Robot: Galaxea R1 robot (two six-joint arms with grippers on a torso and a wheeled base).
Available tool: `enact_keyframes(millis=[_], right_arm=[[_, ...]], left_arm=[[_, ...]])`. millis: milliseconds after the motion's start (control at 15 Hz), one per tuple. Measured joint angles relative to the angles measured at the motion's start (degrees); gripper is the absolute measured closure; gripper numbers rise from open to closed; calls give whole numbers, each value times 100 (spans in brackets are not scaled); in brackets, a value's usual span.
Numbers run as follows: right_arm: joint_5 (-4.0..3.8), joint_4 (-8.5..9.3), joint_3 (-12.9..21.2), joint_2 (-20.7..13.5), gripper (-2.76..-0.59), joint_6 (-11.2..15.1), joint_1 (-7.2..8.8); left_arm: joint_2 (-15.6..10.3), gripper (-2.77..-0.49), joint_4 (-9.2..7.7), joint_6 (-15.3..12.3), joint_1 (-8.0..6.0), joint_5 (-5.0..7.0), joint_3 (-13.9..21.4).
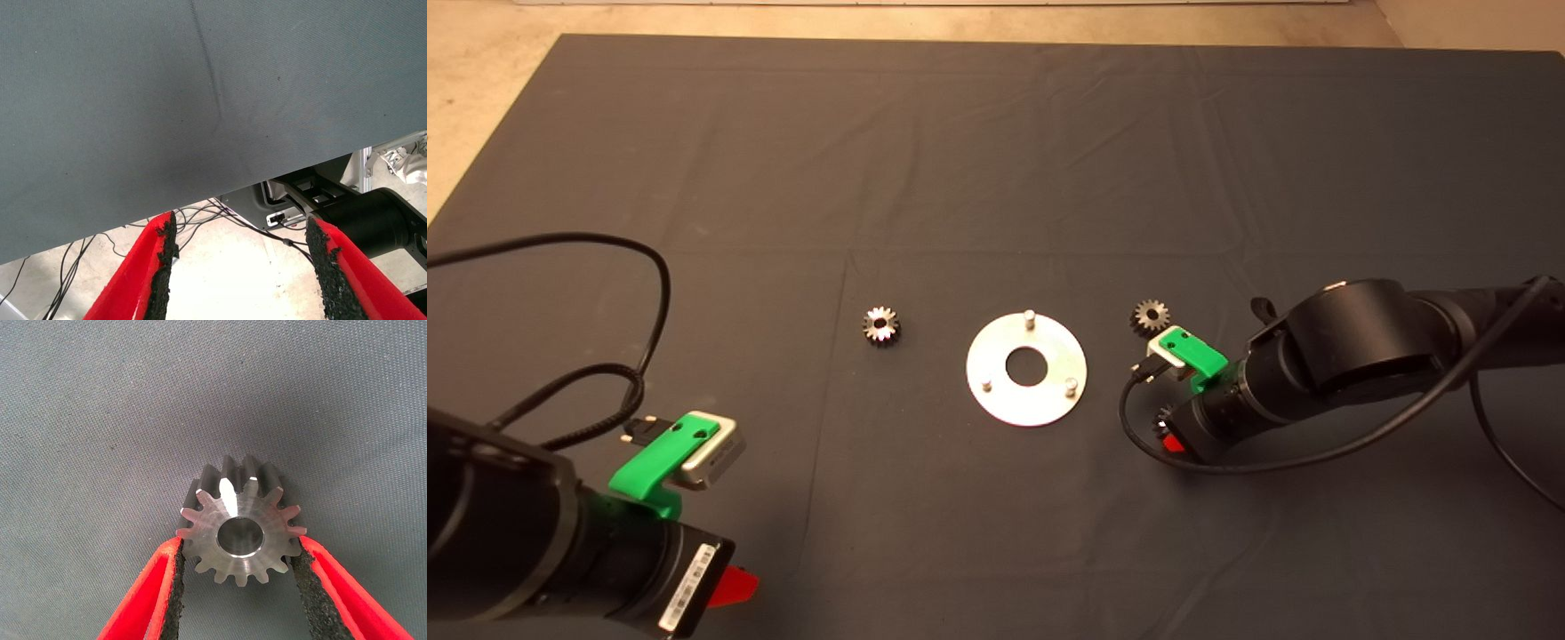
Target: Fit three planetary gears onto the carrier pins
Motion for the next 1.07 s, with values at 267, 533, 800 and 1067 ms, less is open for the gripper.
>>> enact_keyframes(millis=[267,533,800,1067], right_arm=[[0,-2,0,2,-107,0,0],[-23,-7,1,33,-102,0,0],[-20,-20,6,83,-91,2,0],[-11,-35,178,154,-78,22,10]], left_arm=[[-33,-131,-2,0,0,-67,0],[-30,-131,1,0,0,-89,0],[-30,-131,-1,0,0,-113,0],[-29,-131,1,0,0,-116,0]])
